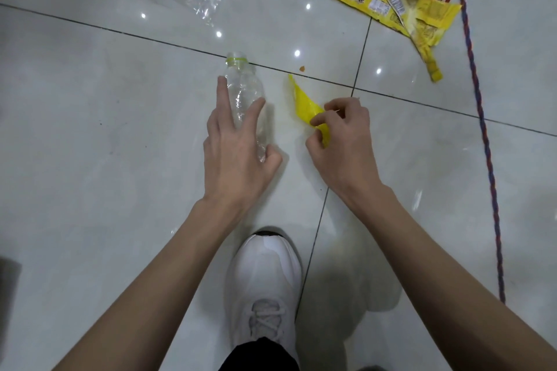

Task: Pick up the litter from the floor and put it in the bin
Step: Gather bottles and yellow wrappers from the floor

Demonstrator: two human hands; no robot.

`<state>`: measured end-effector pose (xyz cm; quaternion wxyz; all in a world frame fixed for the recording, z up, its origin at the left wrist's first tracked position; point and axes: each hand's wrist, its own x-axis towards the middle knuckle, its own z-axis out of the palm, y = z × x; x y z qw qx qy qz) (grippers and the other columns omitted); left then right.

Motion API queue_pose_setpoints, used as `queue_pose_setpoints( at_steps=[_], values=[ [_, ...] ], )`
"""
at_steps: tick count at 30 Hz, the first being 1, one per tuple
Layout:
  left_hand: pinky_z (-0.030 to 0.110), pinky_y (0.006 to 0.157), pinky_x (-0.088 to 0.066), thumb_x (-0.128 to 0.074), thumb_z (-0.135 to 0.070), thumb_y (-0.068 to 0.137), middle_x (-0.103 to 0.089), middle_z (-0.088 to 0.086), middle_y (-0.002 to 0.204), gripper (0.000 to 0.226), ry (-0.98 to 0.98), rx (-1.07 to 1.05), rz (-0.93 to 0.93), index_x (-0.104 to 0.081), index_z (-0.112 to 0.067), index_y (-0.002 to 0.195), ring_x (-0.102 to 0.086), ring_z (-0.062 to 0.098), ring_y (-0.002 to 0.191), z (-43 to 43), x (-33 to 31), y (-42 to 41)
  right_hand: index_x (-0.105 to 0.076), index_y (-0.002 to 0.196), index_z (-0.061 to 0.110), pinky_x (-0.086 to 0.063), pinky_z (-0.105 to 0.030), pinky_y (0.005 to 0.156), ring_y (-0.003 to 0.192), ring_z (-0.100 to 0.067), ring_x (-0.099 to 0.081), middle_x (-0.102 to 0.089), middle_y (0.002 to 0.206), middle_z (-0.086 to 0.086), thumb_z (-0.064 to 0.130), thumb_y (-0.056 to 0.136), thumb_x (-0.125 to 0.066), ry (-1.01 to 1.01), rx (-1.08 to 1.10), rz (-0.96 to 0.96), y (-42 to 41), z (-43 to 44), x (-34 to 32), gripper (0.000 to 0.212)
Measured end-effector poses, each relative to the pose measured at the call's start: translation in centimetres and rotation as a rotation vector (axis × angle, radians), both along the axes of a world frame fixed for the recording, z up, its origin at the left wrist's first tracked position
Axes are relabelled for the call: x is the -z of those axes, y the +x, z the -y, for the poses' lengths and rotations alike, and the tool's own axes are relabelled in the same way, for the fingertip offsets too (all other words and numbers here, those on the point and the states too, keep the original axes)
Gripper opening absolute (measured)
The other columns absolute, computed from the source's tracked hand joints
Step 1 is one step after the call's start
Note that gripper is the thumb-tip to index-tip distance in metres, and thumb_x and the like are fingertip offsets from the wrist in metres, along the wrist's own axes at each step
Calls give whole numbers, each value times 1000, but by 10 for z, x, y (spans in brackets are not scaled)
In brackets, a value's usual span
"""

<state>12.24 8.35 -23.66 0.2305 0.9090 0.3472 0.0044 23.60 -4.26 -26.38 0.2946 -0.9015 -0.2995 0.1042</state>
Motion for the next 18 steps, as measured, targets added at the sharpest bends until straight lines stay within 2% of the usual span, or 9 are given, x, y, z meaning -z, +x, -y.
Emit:
queue_pose_setpoints(
  at_steps=[5, 10, 13, 15, 18],
  values=[
    [50, 86, -51, -65, -29, 74, 0, 10, 165, 70, -18, -12, 54, -43, -28, 141, -33, 38, 136, -1, -15, 2, -70, 92, 2, -44, -29, 77, 99, -31, -53, -58, 110, -14, 2, 78, -63, 39, 1, 33, 1, 2, -19, 15],
    [41, 91, -49, -66, -29, 75, -1, 7, 165, 69, -69, 21, 168, -44, -30, 141, -38, 33, 132, -3, -56, 13, -70, 91, 4, -34, -14, 79, 97, -29, -54, -60, 109, -14, 3, 78, -63, 143, 40, 107, 11, 9, -72, 16],
    [27, 91, -41, -66, -27, 77, -3, 7, 164, 66, -83, 54, 216, -46, -29, 140, -42, 29, 131, -4, -113, 17, -71, 91, 5, -32, -7, 84, 99, -30, -57, -61, 108, -14, 5, 77, -63, 196, 78, 116, 18, 17, -134, 16],
    [21, 94, -36, -66, -26, 77, -5, 9, 164, 66, -81, 76, 239, -46, -27, 140, -42, 27, 132, -3, -164, 17, -72, 91, 6, -34, -8, 87, 101, -30, -59, -61, 108, -14, 5, 77, -63, 225, 107, 119, 18, 26, -186, 16],
    [12, 99, -30, -65, -25, 77, -9, 10, 163, 66, -85, 87, 275, -46, -25, 140, -29, 23, 144, 4, -258, 15, -72, 92, 7, -32, -7, 90, 103, -27, -57, -62, 109, -13, 6, 78, -63, 244, 152, 115, 14, 40, -279, 17]
  ],
)
